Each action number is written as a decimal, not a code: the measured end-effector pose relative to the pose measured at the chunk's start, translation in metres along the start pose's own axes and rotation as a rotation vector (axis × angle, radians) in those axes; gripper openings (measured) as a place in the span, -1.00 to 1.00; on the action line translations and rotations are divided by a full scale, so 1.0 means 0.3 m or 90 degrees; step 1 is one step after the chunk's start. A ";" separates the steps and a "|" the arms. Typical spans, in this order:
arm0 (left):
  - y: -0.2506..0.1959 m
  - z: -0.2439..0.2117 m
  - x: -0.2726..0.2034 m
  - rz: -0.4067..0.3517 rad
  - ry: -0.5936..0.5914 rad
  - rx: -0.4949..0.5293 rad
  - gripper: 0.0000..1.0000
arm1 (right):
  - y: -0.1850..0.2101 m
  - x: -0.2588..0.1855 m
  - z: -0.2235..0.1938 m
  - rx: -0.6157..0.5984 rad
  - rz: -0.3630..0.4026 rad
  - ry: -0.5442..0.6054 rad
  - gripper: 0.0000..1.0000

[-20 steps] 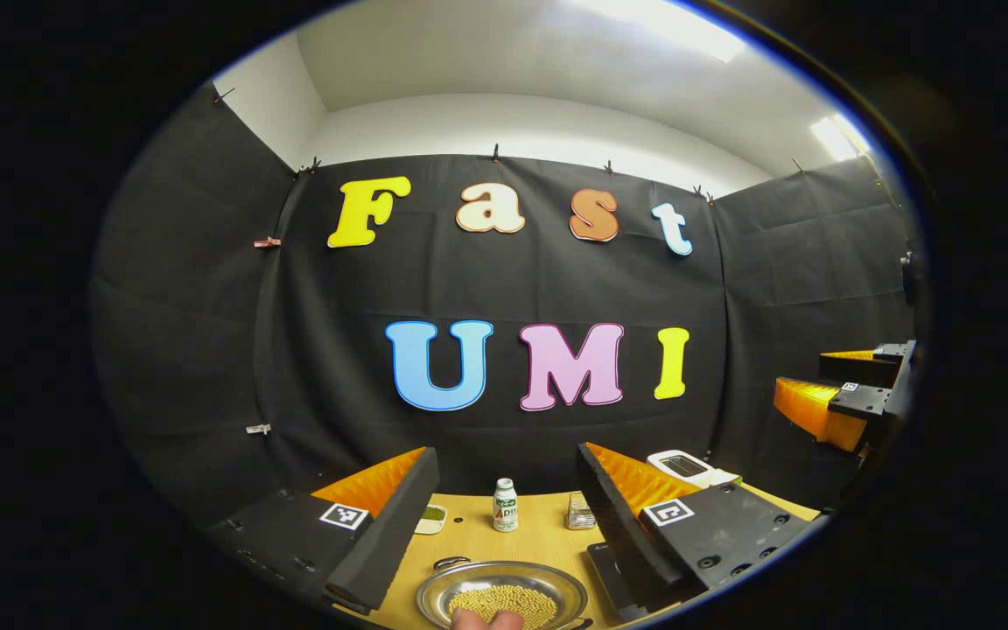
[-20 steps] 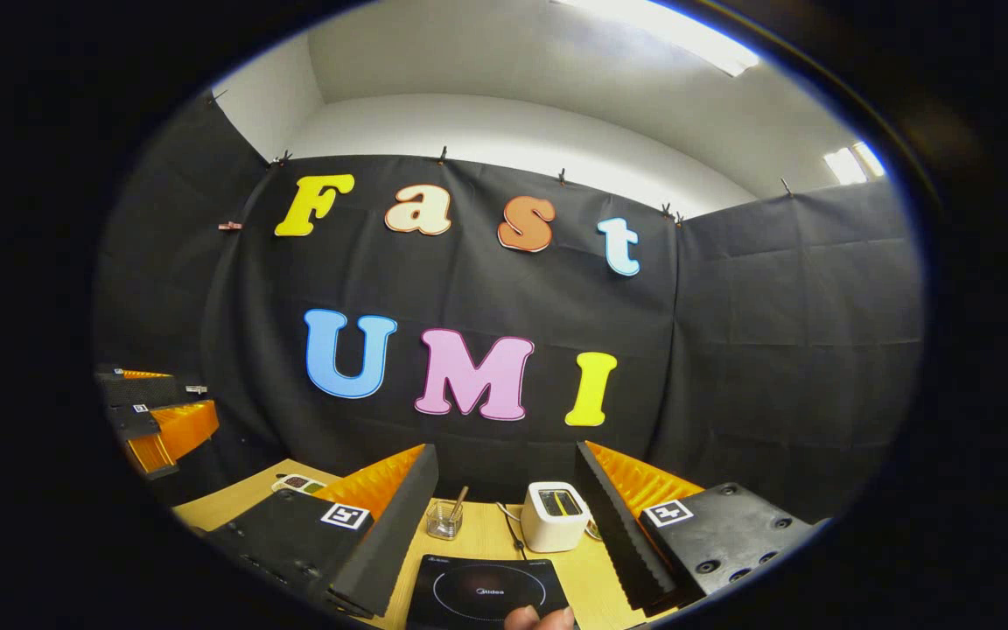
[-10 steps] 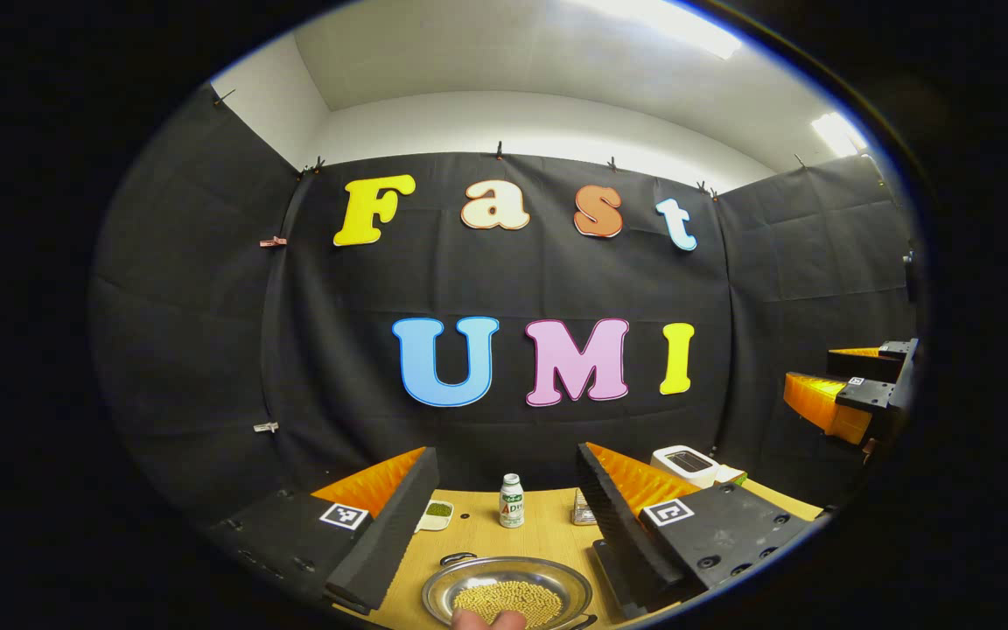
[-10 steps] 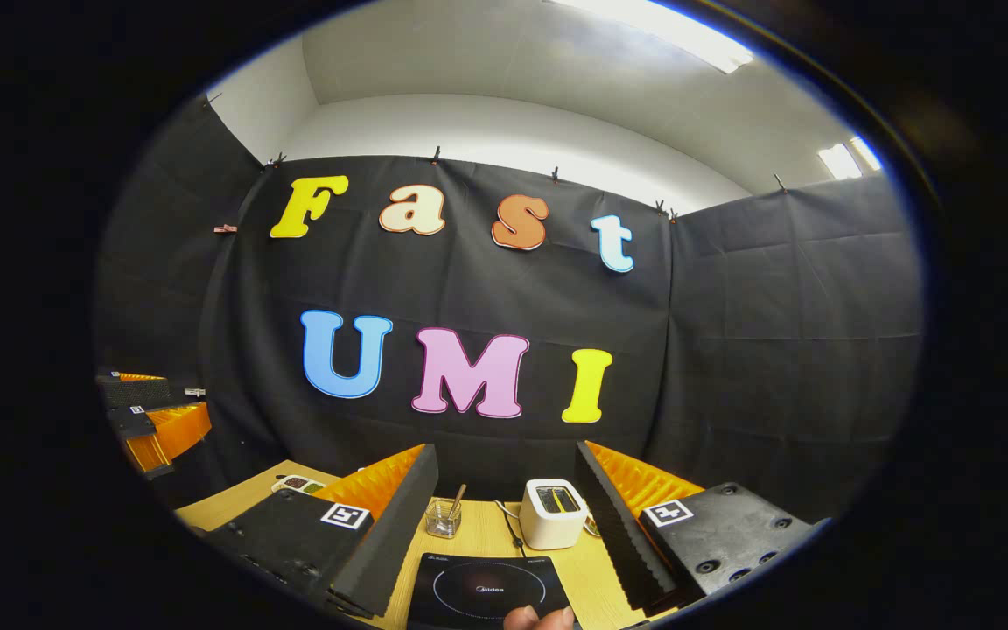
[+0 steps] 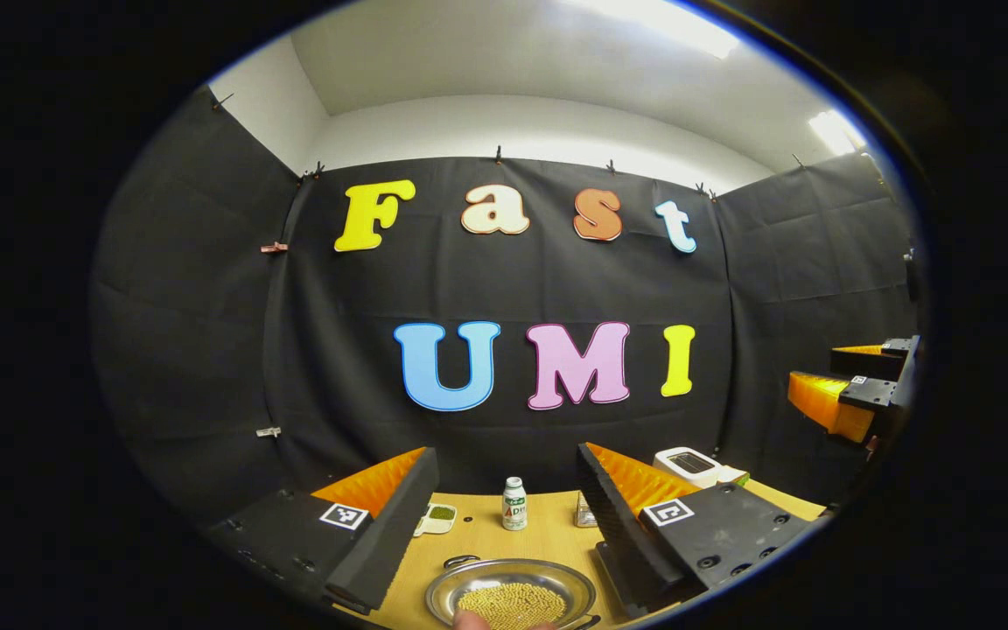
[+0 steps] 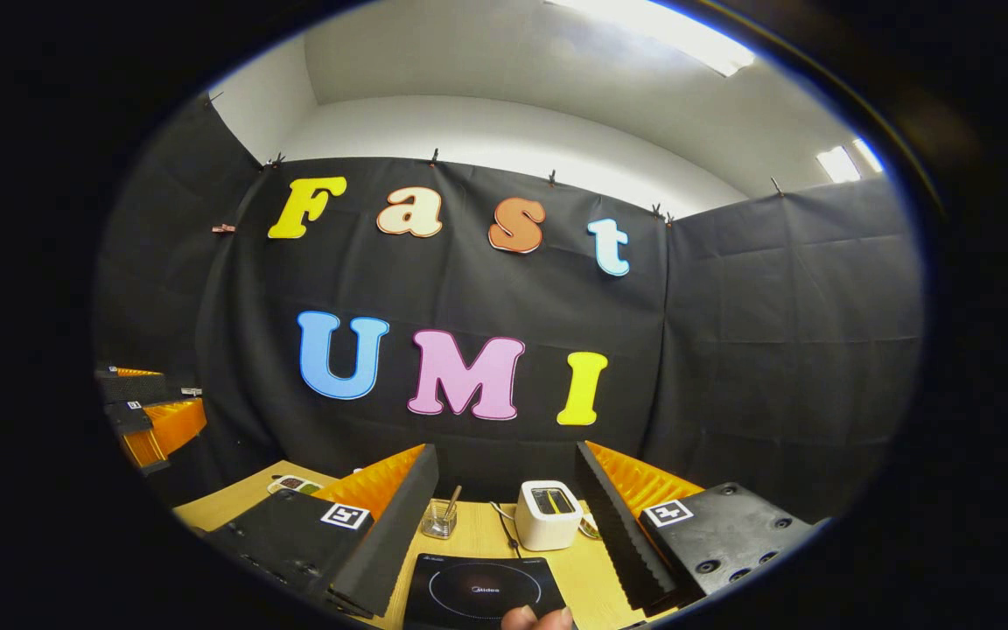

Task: First push the handle of the pot to place it horizontally, then grasp the pot with both hands and set it on the induction cooktop.

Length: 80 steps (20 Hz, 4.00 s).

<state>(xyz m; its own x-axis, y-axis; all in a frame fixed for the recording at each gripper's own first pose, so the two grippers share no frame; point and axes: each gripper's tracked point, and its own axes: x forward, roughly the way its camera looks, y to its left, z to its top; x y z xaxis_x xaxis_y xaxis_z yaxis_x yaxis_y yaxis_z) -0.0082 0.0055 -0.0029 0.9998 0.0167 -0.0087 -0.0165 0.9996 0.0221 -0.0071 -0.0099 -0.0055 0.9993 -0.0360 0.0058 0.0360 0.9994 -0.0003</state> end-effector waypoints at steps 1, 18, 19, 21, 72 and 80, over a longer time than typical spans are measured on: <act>0.005 -0.007 -0.008 0.000 0.001 0.001 0.67 | -0.002 -0.001 -0.005 -0.001 -0.001 0.002 0.95; -0.140 -0.618 -0.139 -0.237 0.429 -0.075 -0.89 | -0.002 -0.031 -0.099 -0.002 0.002 0.043 0.95; -0.136 -0.685 -0.164 -0.247 0.473 -0.065 -0.90 | -0.005 -0.031 -0.102 -0.005 0.002 0.045 0.95; -0.112 -0.788 -0.189 -0.242 0.534 -0.037 -0.89 | -0.013 -0.034 -0.109 -0.004 0.002 0.050 0.95; -0.546 -1.455 0.139 -0.259 0.793 0.085 -0.89 | -0.529 -0.016 -0.283 -0.028 -0.165 0.125 0.99; -0.600 -1.485 0.284 -0.244 0.781 0.071 -0.89 | -0.551 -0.025 -0.299 -0.053 -0.186 0.131 0.96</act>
<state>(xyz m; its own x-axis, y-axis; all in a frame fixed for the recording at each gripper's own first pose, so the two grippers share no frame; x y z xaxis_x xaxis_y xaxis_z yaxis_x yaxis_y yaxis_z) 0.0759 -0.1634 -0.4529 0.2779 -0.2007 -0.9394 0.3280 0.9390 -0.1036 -0.0201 -0.1749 -0.0953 0.9266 -0.3283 -0.1831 0.3127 0.9435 -0.1096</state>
